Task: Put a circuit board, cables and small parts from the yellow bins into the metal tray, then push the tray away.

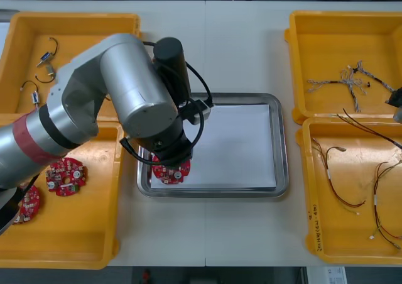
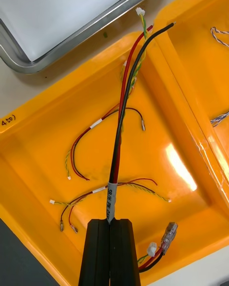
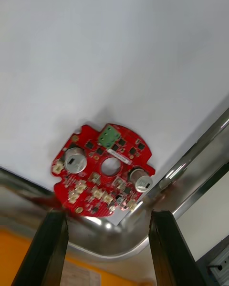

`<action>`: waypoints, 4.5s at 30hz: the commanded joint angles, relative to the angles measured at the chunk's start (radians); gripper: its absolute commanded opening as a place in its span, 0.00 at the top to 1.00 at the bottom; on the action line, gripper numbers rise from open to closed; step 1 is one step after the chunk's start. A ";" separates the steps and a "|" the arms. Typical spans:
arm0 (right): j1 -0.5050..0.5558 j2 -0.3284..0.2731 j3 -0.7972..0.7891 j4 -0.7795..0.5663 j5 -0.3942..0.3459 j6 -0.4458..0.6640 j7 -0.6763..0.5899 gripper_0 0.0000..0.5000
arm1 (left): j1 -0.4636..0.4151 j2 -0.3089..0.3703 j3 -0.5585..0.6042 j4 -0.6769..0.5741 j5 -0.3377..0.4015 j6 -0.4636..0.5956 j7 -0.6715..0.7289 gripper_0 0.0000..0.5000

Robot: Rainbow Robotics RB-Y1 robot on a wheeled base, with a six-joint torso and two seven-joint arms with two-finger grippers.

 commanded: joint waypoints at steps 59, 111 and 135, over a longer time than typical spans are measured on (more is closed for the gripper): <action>-0.536 0.223 1.132 0.353 0.504 -0.393 0.091 1.00 | 0.008 0.294 0.741 0.463 -0.167 0.156 0.146 0.00; -0.539 0.355 1.061 0.383 0.621 -0.261 0.031 0.00 | 0.234 0.252 0.620 0.602 -0.221 -0.489 0.049 0.00; -0.538 0.335 0.521 0.069 0.517 0.003 -0.001 0.00 | 0.234 0.235 0.569 0.682 -0.210 -0.621 0.034 0.00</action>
